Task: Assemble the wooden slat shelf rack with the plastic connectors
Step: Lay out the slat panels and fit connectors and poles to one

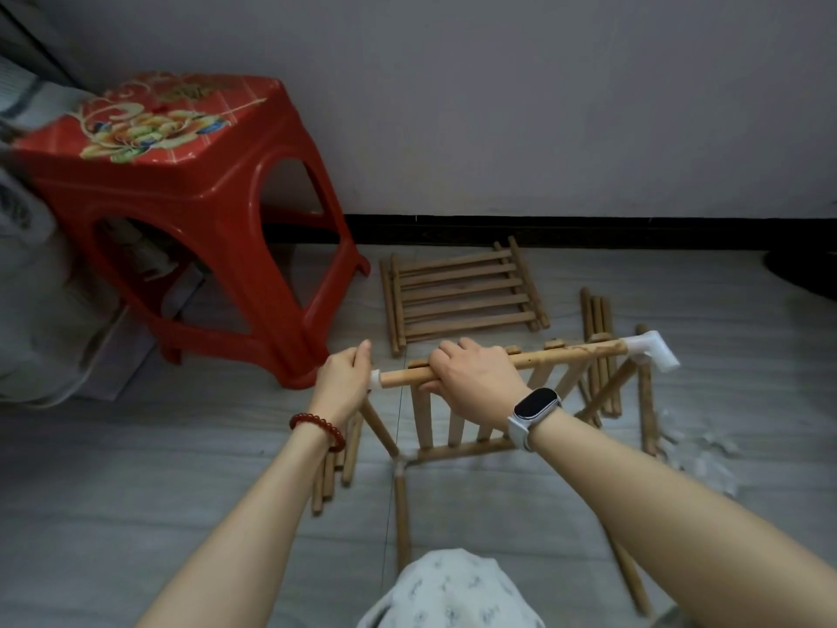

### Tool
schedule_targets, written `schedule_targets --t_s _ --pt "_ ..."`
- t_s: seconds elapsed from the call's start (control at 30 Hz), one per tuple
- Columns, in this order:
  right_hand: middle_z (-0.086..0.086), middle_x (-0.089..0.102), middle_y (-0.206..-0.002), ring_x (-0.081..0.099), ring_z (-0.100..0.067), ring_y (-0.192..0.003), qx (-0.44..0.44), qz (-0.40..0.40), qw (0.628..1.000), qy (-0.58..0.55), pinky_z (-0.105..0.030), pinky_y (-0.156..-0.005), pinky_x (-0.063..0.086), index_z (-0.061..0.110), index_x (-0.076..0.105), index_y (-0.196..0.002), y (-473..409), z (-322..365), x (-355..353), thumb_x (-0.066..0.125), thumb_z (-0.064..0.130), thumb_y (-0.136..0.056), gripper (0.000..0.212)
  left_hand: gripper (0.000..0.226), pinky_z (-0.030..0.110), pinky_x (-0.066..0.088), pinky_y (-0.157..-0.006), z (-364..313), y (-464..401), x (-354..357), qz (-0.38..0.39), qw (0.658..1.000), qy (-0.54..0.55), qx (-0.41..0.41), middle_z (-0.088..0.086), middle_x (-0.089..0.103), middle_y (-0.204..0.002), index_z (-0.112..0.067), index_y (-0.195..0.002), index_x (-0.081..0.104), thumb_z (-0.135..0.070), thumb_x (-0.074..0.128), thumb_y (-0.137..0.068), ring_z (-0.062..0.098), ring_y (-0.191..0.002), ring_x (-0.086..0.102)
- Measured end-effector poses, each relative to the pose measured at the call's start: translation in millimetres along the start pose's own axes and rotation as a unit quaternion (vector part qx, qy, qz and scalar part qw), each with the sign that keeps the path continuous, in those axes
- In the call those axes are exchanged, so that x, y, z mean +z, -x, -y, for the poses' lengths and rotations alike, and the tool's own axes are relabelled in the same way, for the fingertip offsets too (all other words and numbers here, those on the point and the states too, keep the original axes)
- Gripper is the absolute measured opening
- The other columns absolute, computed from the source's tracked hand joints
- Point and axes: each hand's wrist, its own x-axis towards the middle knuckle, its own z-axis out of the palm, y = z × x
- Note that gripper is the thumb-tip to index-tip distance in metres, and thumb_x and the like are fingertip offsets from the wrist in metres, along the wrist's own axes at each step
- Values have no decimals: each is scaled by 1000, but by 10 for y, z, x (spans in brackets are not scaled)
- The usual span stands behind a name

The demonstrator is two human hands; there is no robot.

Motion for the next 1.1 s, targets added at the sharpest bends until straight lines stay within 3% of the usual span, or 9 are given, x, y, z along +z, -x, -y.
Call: schedule_targets --t_s 0.13,0.3,0.47,0.73,0.83,0.9,0.93,1.0,1.1 --pt "-1 52 -114 49 -21 -104 9 11 1000 -5 -34 -66 38 14 47 -115 -19 -6 -29 33 50 -96 43 46 30 35 -63 25 21 27 -12 1000 -14 23 6 52 -64 -12 -62 45 -29 30 -102 26 -70 52" --pt "1 52 -110 48 -19 -99 2 0 1000 -3 -32 -63 35 16 47 -112 24 16 9 31 51 -96 41 44 35 37 -76 -10 63 49 -45 997 -53 34 22 64 -91 -3 -83 57 -26 26 -103 35 -91 56" --pt "1 53 -106 47 -16 -93 11 -11 1000 -22 -31 -65 37 17 49 -110 42 24 33 32 51 -96 41 46 36 37 -80 -22 78 98 -51 994 -87 39 23 63 -101 5 -100 60 -24 24 -103 37 -99 56" --pt "1 55 -104 45 -15 -89 12 -15 999 -39 -30 -65 37 17 50 -109 92 54 56 33 51 -96 40 45 33 34 -73 -60 172 162 -46 990 -131 39 20 64 -98 0 -98 60 -26 24 -103 35 -97 57" --pt "0 57 -109 51 -19 -101 4 0 999 -37 -37 -94 38 17 51 -111 110 44 41 34 49 -97 39 46 32 37 -73 -175 194 169 3 990 -141 29 15 64 -92 -5 -92 60 -30 23 -103 29 -90 58" --pt "0 59 -109 52 -20 -106 -18 13 999 -34 -45 -112 21 17 52 -111 130 18 28 34 47 -97 37 44 29 40 -64 -213 131 133 78 991 -105 -5 9 61 -77 -9 -79 56 -31 25 -103 20 -71 57" --pt "0 58 -109 51 -19 -106 -28 17 999 -40 -43 -111 25 18 52 -111 154 -5 18 35 47 -97 36 44 28 40 -60 -218 115 123 117 990 -73 -31 6 59 -68 -11 -72 53 -31 28 -103 16 -62 55" --pt "0 52 -110 50 -18 -101 -41 20 997 -62 -34 -88 41 19 51 -113 206 -64 -10 38 47 -96 35 46 28 45 -64 -189 99 143 146 986 2 -75 4 56 -58 -13 -65 52 -32 33 -101 15 -55 54" --pt "-1 47 -112 49 -18 -95 -58 14 996 -66 -33 -71 45 19 49 -116 242 -143 -26 36 45 -97 35 46 34 45 -64 -129 110 208 74 989 108 -75 5 55 -56 -12 -62 55 -29 37 -100 20 -54 53"
